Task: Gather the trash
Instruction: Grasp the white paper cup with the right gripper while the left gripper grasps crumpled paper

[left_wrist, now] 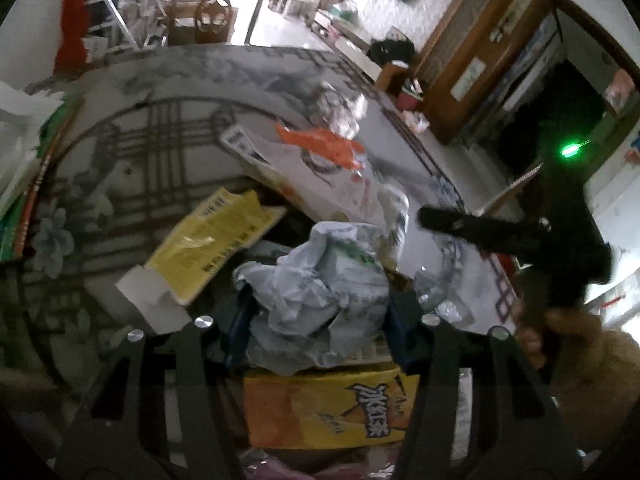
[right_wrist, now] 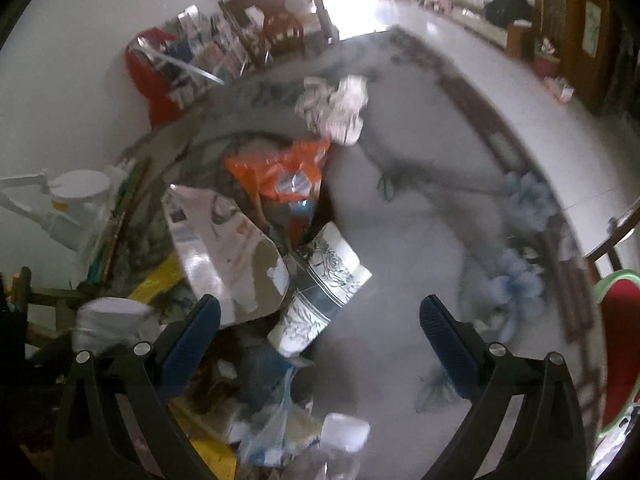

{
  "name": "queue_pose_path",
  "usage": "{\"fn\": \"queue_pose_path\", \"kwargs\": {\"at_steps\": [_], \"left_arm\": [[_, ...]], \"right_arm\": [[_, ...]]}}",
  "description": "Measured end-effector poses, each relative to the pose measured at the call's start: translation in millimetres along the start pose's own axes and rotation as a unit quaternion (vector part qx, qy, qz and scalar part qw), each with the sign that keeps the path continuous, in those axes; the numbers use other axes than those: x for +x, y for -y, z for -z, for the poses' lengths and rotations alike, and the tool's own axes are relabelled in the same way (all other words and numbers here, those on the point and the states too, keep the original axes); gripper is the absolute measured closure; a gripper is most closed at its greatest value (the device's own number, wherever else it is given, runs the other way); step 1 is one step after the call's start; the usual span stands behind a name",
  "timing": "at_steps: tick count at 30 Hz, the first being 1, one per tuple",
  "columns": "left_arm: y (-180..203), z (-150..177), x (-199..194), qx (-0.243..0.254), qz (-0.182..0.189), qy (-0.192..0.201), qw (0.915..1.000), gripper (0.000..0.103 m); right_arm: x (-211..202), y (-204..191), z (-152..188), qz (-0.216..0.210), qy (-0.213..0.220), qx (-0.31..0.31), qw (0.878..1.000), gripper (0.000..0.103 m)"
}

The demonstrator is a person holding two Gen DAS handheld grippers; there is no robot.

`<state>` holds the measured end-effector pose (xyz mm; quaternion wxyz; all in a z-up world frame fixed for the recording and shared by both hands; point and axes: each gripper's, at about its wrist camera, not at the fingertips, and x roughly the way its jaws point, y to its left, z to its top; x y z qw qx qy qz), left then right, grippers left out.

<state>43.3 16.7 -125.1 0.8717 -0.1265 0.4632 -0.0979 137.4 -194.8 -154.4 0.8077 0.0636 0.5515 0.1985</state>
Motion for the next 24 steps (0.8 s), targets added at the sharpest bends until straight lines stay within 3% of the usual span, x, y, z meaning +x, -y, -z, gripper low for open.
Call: {"fn": "queue_pose_path", "kwargs": {"at_steps": [3,4,5,6,10,16,19,22,24], "left_arm": [[-11.0,-2.3,-7.2,-0.018,-0.001,0.011,0.9998,0.049],[-13.7,-2.9,-7.8,-0.023,-0.003,0.013,0.9997,0.049],[-16.5,-3.3,-8.6,-0.027,-0.006,0.014,0.9995,0.049],[-20.1,-3.6,-9.8,-0.033,-0.008,0.014,0.9993,0.049],[-29.8,-3.5,-12.5,-0.048,-0.008,0.015,0.9987,0.049],[-31.4,-5.4,-9.5,-0.052,-0.005,0.013,0.9986,0.048],[-30.0,-4.1,-13.3,-0.050,-0.004,0.015,0.9987,0.048],[-31.7,-1.9,-16.6,-0.052,-0.008,0.016,0.9985,0.048],[-33.7,-1.4,-18.7,-0.056,-0.010,0.017,0.9982,0.048]], "right_arm": [[14.4,1.8,-9.8,-0.019,-0.014,0.017,1.000,0.020],[17.8,6.8,-11.3,-0.025,-0.019,0.034,0.999,0.025],[20.5,13.0,-13.2,-0.033,-0.024,0.055,0.998,0.036],[20.7,23.1,-13.1,-0.046,-0.025,0.088,0.995,0.038],[19.5,37.7,-10.3,-0.026,-0.031,0.106,0.994,0.044],[40.2,17.4,-12.8,-0.011,-0.062,0.074,0.995,0.042],[56.7,13.9,-10.4,-0.025,-0.090,0.073,0.993,0.043],[51.3,17.9,-5.1,-0.040,-0.085,0.082,0.992,0.046],[39.1,22.5,-3.1,-0.048,-0.076,0.082,0.993,0.069]]}}
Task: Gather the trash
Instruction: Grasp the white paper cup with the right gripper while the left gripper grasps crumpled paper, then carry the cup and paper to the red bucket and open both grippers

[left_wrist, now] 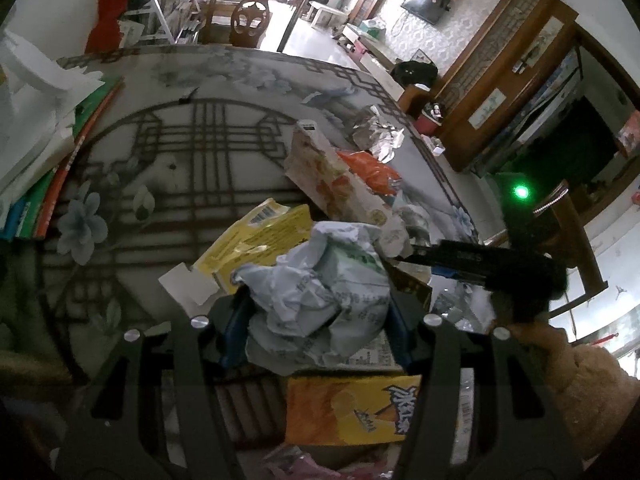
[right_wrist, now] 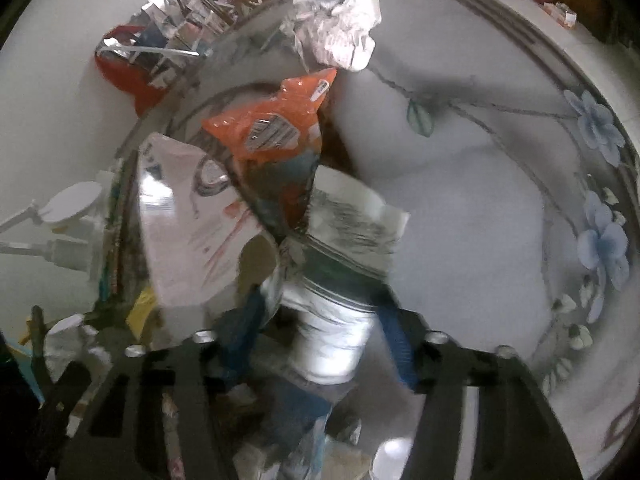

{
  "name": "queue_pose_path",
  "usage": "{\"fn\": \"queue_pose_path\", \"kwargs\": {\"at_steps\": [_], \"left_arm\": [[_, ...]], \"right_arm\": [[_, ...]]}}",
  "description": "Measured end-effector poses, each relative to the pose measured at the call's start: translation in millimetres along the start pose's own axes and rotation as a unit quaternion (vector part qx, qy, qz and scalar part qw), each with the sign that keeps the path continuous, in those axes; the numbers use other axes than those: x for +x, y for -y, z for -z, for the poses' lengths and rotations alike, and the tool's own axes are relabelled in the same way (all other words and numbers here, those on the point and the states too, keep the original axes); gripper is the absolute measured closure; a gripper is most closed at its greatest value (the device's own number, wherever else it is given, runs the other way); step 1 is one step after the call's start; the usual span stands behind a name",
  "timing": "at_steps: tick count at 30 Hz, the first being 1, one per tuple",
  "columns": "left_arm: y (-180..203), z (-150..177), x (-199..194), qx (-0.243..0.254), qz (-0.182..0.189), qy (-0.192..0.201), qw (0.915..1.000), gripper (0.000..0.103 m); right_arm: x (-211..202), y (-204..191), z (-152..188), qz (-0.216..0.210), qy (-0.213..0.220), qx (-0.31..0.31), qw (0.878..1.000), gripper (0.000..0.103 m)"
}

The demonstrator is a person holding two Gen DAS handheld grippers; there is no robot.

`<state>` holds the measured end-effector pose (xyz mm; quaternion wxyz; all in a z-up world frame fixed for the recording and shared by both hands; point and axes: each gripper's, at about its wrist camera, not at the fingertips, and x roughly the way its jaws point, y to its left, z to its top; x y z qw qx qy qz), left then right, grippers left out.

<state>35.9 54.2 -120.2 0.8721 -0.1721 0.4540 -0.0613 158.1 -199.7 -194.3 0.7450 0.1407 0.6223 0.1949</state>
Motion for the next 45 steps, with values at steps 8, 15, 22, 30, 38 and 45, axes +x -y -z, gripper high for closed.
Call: {"fn": "queue_pose_path", "kwargs": {"at_steps": [8,15,22,30,38,45], "left_arm": [[19.2,-1.7,-13.2,0.020,0.006,0.016,0.9996,0.048],[50.4,6.5,-28.0,0.050,0.016,0.026,0.9983,0.048],[71.9,19.2,-27.2,0.063,0.022,0.018,0.9976,0.048],[82.5,28.2,-28.4,0.074,0.023,0.015,0.9969,0.048],[85.5,30.7,-26.1,0.074,0.021,0.008,0.9970,0.048],[114.3,25.8,-18.5,0.090,0.041,0.011,0.9950,0.048]], "right_arm": [[-57.1,4.1,11.6,-0.007,0.067,-0.020,0.998,0.071],[-88.4,0.5,33.6,0.002,0.098,-0.035,0.995,0.070],[-77.5,34.9,59.5,0.047,0.055,-0.008,0.997,0.064],[-85.0,66.4,76.9,0.046,0.061,0.024,0.997,0.035],[-68.7,86.7,95.7,0.056,0.018,0.047,0.997,0.080],[-124.4,82.8,98.5,0.054,0.101,0.028,0.993,0.083]]}}
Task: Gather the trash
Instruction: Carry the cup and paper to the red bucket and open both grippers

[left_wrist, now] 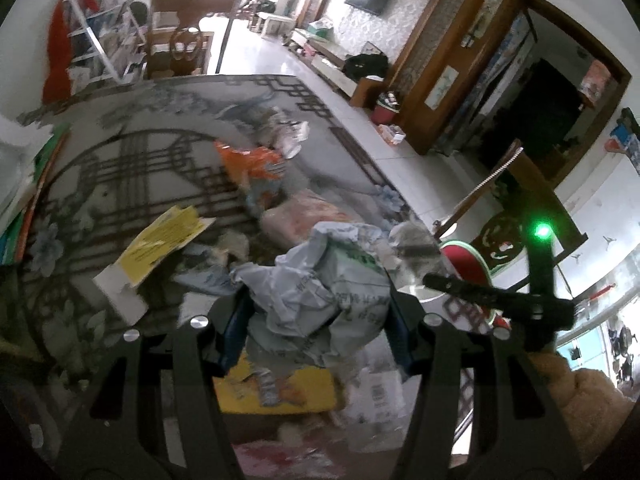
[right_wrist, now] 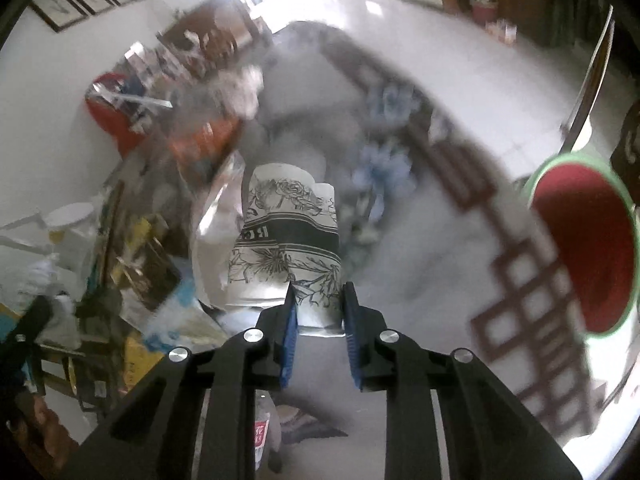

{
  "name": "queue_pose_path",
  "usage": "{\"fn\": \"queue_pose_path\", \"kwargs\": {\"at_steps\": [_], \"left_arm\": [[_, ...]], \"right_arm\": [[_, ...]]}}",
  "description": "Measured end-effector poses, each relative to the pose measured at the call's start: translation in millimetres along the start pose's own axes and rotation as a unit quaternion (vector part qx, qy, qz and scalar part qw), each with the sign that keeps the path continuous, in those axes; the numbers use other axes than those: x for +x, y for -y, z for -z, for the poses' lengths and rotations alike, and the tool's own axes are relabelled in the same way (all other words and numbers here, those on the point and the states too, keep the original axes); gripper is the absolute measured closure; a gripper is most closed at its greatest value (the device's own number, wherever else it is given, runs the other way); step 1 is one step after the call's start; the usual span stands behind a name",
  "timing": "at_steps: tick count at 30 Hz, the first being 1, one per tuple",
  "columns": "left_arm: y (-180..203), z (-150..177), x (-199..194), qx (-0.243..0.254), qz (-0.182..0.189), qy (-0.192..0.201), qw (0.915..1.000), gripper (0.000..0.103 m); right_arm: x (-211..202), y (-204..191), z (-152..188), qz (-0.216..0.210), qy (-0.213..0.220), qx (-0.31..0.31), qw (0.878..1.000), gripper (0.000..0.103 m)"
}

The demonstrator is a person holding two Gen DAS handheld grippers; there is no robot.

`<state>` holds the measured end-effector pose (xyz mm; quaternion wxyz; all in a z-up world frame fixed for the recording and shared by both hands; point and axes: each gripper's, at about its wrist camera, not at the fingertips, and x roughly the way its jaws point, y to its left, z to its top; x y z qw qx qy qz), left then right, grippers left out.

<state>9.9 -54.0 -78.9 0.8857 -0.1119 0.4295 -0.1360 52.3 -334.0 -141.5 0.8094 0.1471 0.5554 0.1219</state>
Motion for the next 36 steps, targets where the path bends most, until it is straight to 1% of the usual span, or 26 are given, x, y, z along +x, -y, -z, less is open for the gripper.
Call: {"fn": "queue_pose_path", "kwargs": {"at_steps": [2,5,9,11,15,20,23,25,26,27,28,29,30,35,36], "left_arm": [[15.8,-5.7,8.0,0.010,0.013,-0.002,0.9999,0.048],[45.0,-12.8,22.2,0.029,0.032,-0.005,0.9990,0.048],[85.4,-20.6,45.2,0.052,0.055,-0.011,0.9971,0.048],[107.1,-23.5,61.0,0.058,0.068,-0.019,0.9959,0.048],[163.2,-25.9,103.0,0.079,0.097,-0.037,0.9914,0.048],[224.4,-21.8,152.0,0.102,0.120,-0.064,0.9854,0.048],[262.8,-16.7,186.9,0.117,0.131,-0.089,0.9806,0.048],[279.5,-12.2,199.9,0.122,0.135,-0.099,0.9784,0.048],[286.4,-10.9,205.7,0.125,0.135,-0.102,0.9776,0.047],[293.9,-9.6,211.3,0.129,0.133,-0.105,0.9771,0.043],[298.9,-8.4,214.1,0.131,0.133,-0.107,0.9766,0.036],[304.1,-7.5,216.6,0.132,0.132,-0.107,0.9765,0.033],[308.0,-6.7,216.6,0.133,0.131,-0.106,0.9767,0.031],[310.2,-7.8,211.5,0.133,0.124,-0.099,0.9784,0.031],[308.4,-8.3,208.2,0.132,0.122,-0.096,0.9791,0.031]], "right_arm": [[-23.1,6.1,-6.0,-0.002,0.028,0.001,1.000,0.083],[-46.6,20.6,-13.7,0.011,0.056,0.003,0.998,0.083],[-70.6,59.5,-20.5,0.048,0.078,0.018,0.996,0.083],[-80.7,88.0,-22.9,0.079,0.080,0.026,0.993,0.083],[-95.8,144.2,-23.6,0.112,0.081,0.050,0.989,0.083],[-108.5,206.4,-20.8,0.132,0.071,0.076,0.986,0.083],[-116.0,233.0,-16.0,0.139,0.067,0.086,0.984,0.083],[-121.8,249.4,-12.9,0.139,0.065,0.092,0.984,0.082],[-123.8,256.2,-11.9,0.136,0.064,0.094,0.984,0.081],[-125.7,262.3,-10.7,0.133,0.065,0.097,0.984,0.079],[-127.0,266.8,-9.8,0.130,0.067,0.099,0.984,0.078],[-128.9,271.9,-9.2,0.128,0.068,0.102,0.984,0.066],[-130.0,275.9,-8.8,0.127,0.071,0.104,0.984,0.058],[-136.0,281.6,-7.8,0.125,0.079,0.104,0.984,0.057],[-135.8,282.3,-9.0,0.124,0.079,0.105,0.983,0.056]]}}
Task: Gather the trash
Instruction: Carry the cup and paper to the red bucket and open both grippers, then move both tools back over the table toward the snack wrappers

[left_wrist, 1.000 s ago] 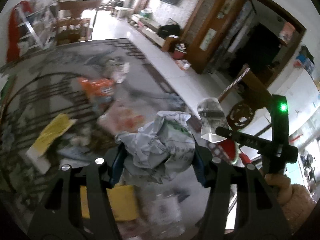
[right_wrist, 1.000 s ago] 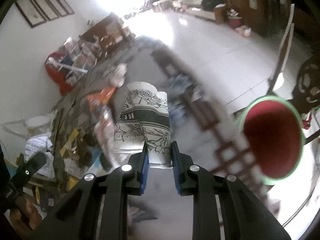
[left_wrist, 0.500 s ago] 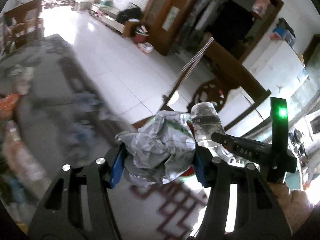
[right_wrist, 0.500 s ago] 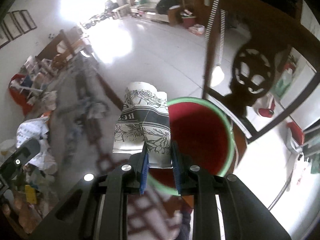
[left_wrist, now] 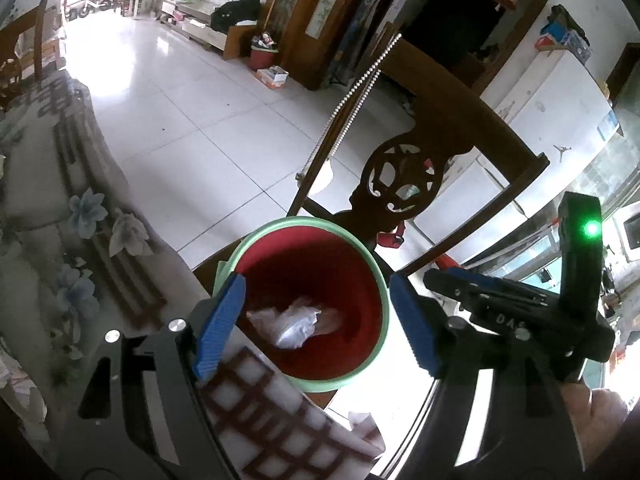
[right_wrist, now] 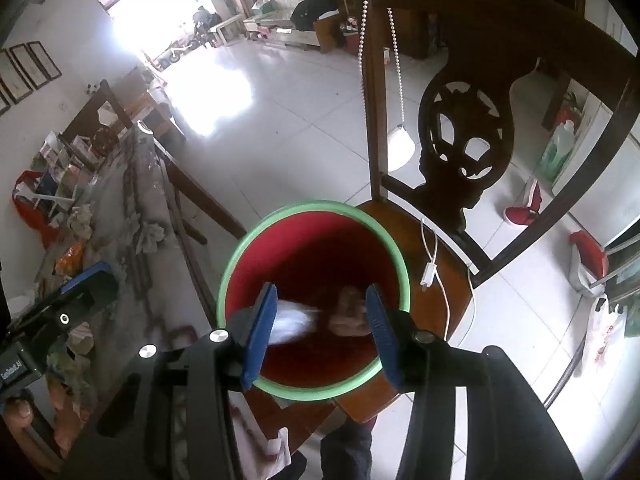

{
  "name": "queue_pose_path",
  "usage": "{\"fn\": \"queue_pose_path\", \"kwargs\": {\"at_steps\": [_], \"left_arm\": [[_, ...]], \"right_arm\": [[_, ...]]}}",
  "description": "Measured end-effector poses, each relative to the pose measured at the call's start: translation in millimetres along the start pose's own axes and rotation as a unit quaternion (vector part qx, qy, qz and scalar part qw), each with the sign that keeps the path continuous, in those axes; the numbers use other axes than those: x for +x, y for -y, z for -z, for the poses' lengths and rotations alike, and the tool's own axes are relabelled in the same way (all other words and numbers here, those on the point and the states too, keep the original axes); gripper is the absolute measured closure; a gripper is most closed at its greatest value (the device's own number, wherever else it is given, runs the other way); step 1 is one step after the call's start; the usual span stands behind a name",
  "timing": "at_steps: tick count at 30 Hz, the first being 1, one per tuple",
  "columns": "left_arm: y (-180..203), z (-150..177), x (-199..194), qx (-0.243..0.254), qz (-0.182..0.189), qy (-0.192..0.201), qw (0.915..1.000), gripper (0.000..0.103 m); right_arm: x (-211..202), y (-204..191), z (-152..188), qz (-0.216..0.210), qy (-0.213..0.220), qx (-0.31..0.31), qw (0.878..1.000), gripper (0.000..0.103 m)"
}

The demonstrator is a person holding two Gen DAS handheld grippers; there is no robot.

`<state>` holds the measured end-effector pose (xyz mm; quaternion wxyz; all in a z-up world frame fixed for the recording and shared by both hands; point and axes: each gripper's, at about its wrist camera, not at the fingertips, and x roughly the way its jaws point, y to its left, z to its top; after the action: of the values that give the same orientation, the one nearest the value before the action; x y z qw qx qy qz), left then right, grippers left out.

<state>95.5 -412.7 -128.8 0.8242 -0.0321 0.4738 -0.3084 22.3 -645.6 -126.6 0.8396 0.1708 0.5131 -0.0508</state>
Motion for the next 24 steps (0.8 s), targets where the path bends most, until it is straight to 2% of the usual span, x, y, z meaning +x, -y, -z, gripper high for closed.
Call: {"fn": "queue_pose_path", "kwargs": {"at_steps": [2,9,15,20,24], "left_arm": [[-0.2,0.5,-5.2,-0.001,-0.004,0.006,1.0000,0.031],[-25.7,11.5,-48.5,-0.018,-0.023,0.033,0.9990,0.031],[-69.8,30.9,-101.1,-0.042,-0.055,0.066,0.9954,0.031],[-129.8,56.2,-152.0,-0.067,-0.112,0.079,0.9883,0.031],[-199.8,77.9,-199.4,-0.083,-0.183,0.079,0.9763,0.031]], "right_arm": [[-0.4,-0.8,-0.5,-0.004,0.002,0.002,1.000,0.050],[2.5,-29.0,0.5,-0.016,0.005,-0.013,1.000,0.043],[10.8,-87.9,6.5,-0.032,-0.001,-0.048,0.998,0.040],[21.2,-152.8,21.5,-0.050,-0.018,-0.087,0.995,0.038],[28.1,-206.3,39.5,-0.069,-0.029,-0.118,0.990,0.034]]}}
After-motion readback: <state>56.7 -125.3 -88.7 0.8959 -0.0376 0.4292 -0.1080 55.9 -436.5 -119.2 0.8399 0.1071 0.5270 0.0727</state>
